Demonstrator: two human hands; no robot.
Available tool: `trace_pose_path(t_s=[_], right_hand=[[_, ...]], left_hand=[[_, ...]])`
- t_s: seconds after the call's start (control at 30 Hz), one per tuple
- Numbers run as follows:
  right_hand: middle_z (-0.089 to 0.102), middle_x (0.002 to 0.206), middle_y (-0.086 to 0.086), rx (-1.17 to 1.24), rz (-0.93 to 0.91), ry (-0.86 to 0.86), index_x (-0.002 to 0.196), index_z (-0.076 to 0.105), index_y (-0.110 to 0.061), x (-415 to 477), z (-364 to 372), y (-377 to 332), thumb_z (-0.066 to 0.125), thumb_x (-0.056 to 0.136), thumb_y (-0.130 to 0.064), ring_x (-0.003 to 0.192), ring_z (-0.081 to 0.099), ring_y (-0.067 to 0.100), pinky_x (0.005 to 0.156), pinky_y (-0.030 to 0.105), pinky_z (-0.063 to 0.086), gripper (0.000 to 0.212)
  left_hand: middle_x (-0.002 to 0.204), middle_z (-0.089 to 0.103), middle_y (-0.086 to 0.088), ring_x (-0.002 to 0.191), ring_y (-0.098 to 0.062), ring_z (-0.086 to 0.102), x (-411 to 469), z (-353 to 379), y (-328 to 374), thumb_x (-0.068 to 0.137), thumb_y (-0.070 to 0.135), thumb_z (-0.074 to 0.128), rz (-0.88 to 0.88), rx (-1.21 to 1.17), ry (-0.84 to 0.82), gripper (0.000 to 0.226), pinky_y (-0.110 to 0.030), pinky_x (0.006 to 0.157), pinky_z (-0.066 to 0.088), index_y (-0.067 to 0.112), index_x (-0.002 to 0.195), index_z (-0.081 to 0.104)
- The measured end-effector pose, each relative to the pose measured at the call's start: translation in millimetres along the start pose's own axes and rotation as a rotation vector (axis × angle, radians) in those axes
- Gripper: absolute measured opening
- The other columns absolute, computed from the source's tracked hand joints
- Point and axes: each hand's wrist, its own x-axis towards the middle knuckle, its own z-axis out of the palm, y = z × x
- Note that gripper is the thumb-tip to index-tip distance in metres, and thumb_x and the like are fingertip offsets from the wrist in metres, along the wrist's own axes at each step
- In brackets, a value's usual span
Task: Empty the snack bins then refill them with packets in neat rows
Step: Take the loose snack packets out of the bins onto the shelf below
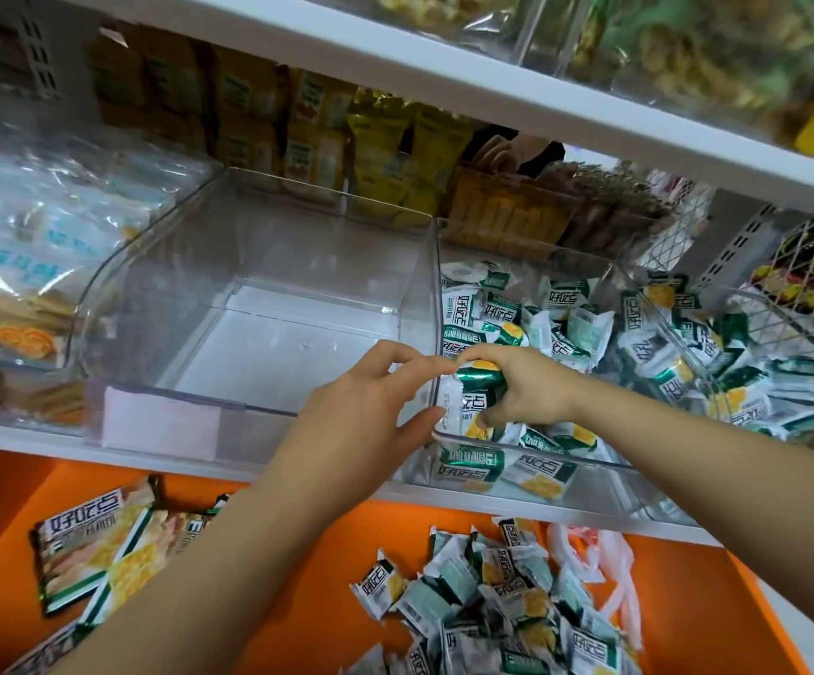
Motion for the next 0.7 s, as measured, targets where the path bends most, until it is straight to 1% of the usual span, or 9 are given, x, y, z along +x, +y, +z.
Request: trace_pose_path(t_s=[0.1,0.2,0.27,0.37,0.47,0.5,0.53,0.6,0.7], right_hand=[[0.059,0.113,0.0,0.038,0.003,0.054,0.125,0.049,-0.031,-10,-5,3,0.081,0.074,-0.018,0.07,0.058,0.013,0.058,0.021,0.042,0.062],[0.059,0.114,0.001,0.099,0.015,0.16,0.121,0.052,-0.029,-25,-17,4,0.081,0.074,-0.013,0.082,0.064,0.022,0.065,0.026,0.048,0.058],[0.055,0.117,-0.003,0.148,0.025,0.22,0.123,0.053,-0.028,-38,-28,4,0.081,0.074,-0.014,0.088,0.064,0.024,0.069,0.028,0.05,0.058],[0.056,0.118,-0.01,0.183,0.005,0.318,0.117,0.052,-0.034,-64,-45,3,0.081,0.074,-0.016,0.09,0.061,0.013,0.072,0.02,0.048,0.055],[0.062,0.106,-0.01,0.211,-0.001,0.395,0.113,0.054,-0.034,-97,-59,-3,0.08,0.074,-0.016,0.07,0.06,0.001,0.053,0.01,0.043,0.05],[0.062,0.104,-0.012,0.215,-0.009,0.421,0.112,0.055,-0.035,-109,-62,-6,0.08,0.074,-0.017,0.072,0.061,0.002,0.053,0.01,0.043,0.049],[0.062,0.105,-0.014,0.218,-0.024,0.445,0.11,0.055,-0.036,-121,-63,-10,0.081,0.074,-0.017,0.077,0.061,0.004,0.057,0.012,0.045,0.049],[0.062,0.109,-0.016,0.235,-0.059,0.465,0.109,0.053,-0.04,-144,-61,-17,0.081,0.073,-0.02,0.089,0.062,0.007,0.072,0.02,0.049,0.05],[0.051,0.133,-0.017,0.242,-0.071,0.4,0.117,0.05,-0.043,-179,-50,-23,0.079,0.075,-0.028,0.108,0.057,0.008,0.092,0.023,0.044,0.054]], left_hand=[[0.127,0.049,0.011,0.095,-0.012,0.063,0,0,0,0.092,0.036,0.058,0.001,-0.013,0.008,0.041,-0.033,0.067,0.056,0.041,0.132,0.049],[0.127,0.049,0.014,0.097,-0.006,0.061,-1,0,0,0.092,0.036,0.058,-0.006,-0.011,0.009,0.041,-0.023,0.066,0.05,0.043,0.131,0.049],[0.127,0.049,0.014,0.098,-0.003,0.06,-2,-1,1,0.092,0.036,0.057,-0.009,-0.019,0.01,0.041,-0.021,0.067,0.05,0.043,0.131,0.049],[0.128,0.049,0.014,0.098,-0.002,0.058,-4,-4,4,0.092,0.037,0.056,-0.019,-0.026,-0.008,0.042,-0.028,0.072,0.055,0.043,0.133,0.048],[0.13,0.049,0.011,0.094,-0.008,0.061,-4,-6,8,0.091,0.038,0.055,-0.029,0.015,0.006,0.043,-0.03,0.069,0.053,0.041,0.134,0.048],[0.133,0.048,0.008,0.091,-0.012,0.062,-5,-5,10,0.091,0.037,0.056,-0.034,0.046,0.025,0.043,-0.031,0.068,0.052,0.039,0.133,0.05],[0.135,0.048,0.003,0.092,-0.017,0.063,-7,-3,13,0.09,0.033,0.059,-0.03,0.085,0.06,0.041,-0.033,0.068,0.052,0.035,0.131,0.054],[0.137,0.048,-0.009,0.106,-0.031,0.06,-14,5,18,0.085,0.02,0.069,0.003,0.161,0.145,0.039,-0.045,0.079,0.052,0.024,0.123,0.062],[0.136,0.049,-0.016,0.117,-0.038,0.05,-29,18,28,0.077,0.011,0.076,0.072,0.254,0.218,0.044,-0.055,0.093,0.044,0.017,0.119,0.064]])
